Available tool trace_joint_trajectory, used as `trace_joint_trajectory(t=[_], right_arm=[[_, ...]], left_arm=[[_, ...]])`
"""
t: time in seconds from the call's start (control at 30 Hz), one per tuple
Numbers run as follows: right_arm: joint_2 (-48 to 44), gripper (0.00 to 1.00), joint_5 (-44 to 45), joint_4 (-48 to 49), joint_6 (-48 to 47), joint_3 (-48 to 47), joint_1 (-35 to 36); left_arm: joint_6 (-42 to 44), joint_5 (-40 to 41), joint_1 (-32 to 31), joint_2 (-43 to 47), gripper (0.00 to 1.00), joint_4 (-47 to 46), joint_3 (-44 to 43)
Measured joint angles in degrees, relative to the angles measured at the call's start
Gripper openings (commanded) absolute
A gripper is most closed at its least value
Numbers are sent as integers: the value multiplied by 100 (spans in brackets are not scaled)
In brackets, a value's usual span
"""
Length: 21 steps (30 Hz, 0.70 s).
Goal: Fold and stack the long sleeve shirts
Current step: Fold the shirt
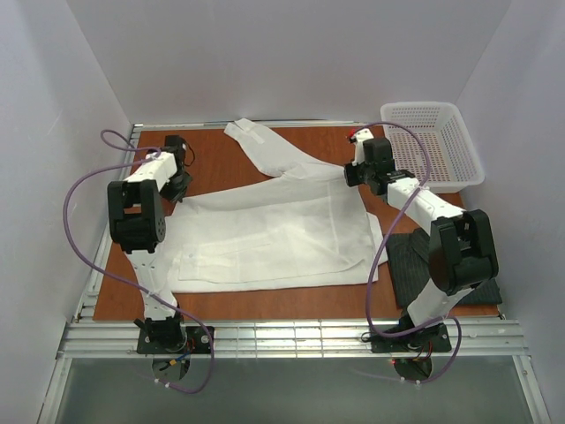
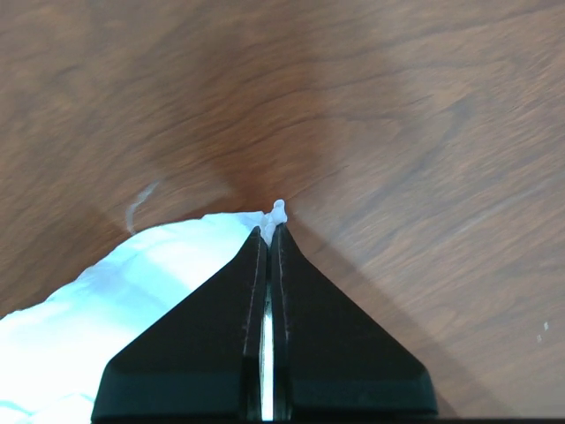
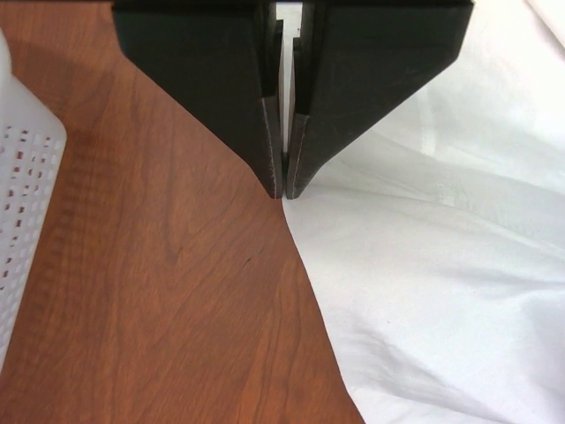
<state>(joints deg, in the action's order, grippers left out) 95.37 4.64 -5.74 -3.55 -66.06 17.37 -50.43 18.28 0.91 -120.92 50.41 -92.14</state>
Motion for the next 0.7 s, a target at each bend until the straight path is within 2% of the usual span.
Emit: trace_joint_trajectory(t=[0.27, 0.57, 0.7], right_arm=[[-35, 1, -142, 166, 260, 752, -20], [-42, 1, -138, 514, 675, 1211, -59], [-42, 1, -133, 647, 822, 1239, -92]], left_arm=[[4, -289, 162, 1058, 0, -664, 1156], [262, -428, 160, 1792, 0, -1429, 1519], [334, -494, 157, 2310, 1, -1873, 1937]])
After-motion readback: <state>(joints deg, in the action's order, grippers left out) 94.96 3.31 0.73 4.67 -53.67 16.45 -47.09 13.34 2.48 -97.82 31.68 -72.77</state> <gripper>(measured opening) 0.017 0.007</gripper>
